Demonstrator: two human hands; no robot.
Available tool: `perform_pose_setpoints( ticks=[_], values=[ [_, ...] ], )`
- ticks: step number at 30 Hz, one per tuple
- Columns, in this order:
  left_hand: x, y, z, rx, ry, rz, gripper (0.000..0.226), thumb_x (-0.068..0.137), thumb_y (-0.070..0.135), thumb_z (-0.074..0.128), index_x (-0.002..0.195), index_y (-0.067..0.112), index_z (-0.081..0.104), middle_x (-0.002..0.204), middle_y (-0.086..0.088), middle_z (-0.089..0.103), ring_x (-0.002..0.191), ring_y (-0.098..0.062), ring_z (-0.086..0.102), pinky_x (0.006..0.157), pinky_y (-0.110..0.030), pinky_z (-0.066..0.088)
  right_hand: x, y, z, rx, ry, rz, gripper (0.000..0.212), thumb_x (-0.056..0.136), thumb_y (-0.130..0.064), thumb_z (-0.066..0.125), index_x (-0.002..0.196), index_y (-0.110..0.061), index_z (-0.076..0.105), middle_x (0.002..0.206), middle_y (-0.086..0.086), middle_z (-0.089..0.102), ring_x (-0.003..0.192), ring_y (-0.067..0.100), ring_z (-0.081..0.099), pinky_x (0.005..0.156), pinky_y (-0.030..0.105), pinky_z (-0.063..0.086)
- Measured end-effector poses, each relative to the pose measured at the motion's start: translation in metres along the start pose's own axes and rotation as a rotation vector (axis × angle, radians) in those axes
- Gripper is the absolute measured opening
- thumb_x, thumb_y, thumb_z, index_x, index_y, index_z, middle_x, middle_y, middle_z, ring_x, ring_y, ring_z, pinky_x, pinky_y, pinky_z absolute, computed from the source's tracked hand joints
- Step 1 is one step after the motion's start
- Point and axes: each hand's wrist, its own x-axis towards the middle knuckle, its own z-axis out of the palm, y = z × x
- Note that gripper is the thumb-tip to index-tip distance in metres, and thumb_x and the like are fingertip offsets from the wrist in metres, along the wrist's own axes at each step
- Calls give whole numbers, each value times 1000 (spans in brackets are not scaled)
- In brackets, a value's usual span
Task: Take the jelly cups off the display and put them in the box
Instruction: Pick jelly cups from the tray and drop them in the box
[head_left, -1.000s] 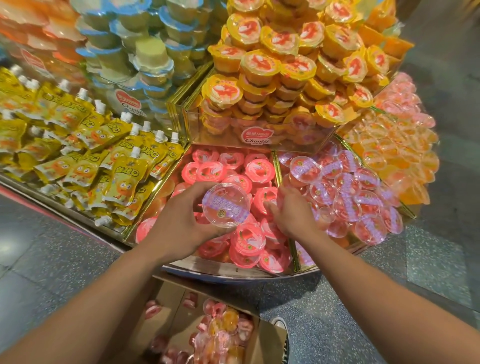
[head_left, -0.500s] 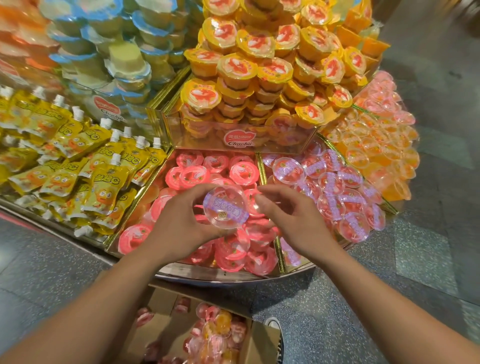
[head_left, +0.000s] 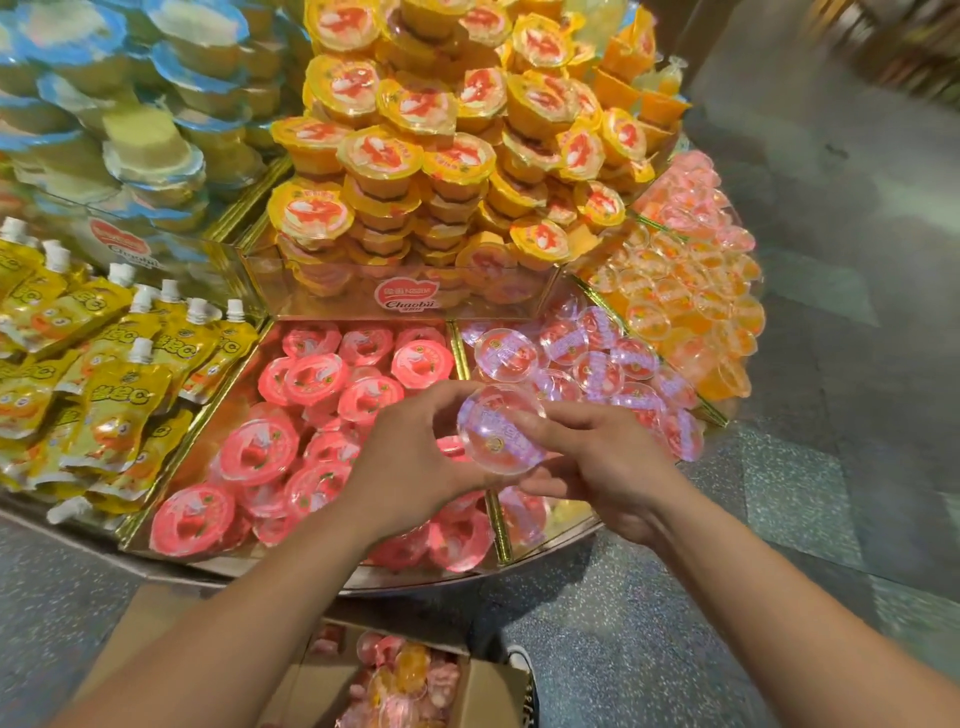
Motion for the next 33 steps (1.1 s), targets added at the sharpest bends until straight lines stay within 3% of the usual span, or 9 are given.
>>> perform_pose_setpoints(
  ticks=[5,9,14,16,19,22,24,27,33],
  values=[
    [20,7,11,138,-110,60,79,57,32,97,123,46,57,113,38,60,107,20,55,95,-7,43,6,0,-32,37,87,-24,43,65,-20,81,103,0,76,81,14,73,62,26,66,63,34,64],
    [29,8,-4,287,-103,57,94,54,49,91,139,38,53,133,28,50,121,10,45,103,-12,36,22,-3,-68,41,234,-81,54,65,-21,84,112,3,71,94,20,66,65,30,68,54,27,61],
    [29,1,-33,362,-46,82,95,55,50,89,141,35,52,137,24,48,120,17,37,94,8,21,53,-9,-88,34,328,-99,31,84,-12,77,109,2,67,96,15,69,53,22,69,53,27,60],
    [26,-4,-43,402,-29,90,97,54,56,87,142,34,52,140,22,48,124,14,38,98,5,21,66,-9,-88,34,350,-103,24,86,-10,76,106,-5,63,98,14,68,53,22,69,53,27,60],
    [22,-11,-53,445,-22,83,101,54,77,78,143,38,49,142,25,45,130,11,37,108,-12,27,86,-6,-86,17,369,-101,40,87,-11,76,122,-2,60,95,13,69,54,22,68,54,26,59],
    [19,-16,-57,456,-25,56,103,51,81,69,143,40,48,143,28,42,134,9,35,111,-21,27,105,0,-85,-21,388,-97,40,87,-13,77,120,3,62,120,22,65,51,21,68,49,25,57],
    [17,-20,-59,457,-22,74,101,53,80,69,143,40,48,141,36,37,134,18,30,111,-13,23,114,5,-85,-47,400,-105,30,87,-14,77,110,0,65,131,26,60,48,20,67,46,23,53],
    [14,-25,-61,468,-18,91,100,55,80,68,144,40,46,138,42,31,128,30,22,104,2,16,120,9,-84,-35,413,-111,35,88,-14,77,115,-4,58,135,28,58,45,18,65,45,23,53],
    [6,-37,-60,462,-1,15,97,54,82,68,142,46,46,148,21,45,136,1,39,112,-27,32,119,7,-83,-35,354,-72,24,91,-16,73,104,1,62,117,19,62,52,19,65,53,28,59]
  ],
)
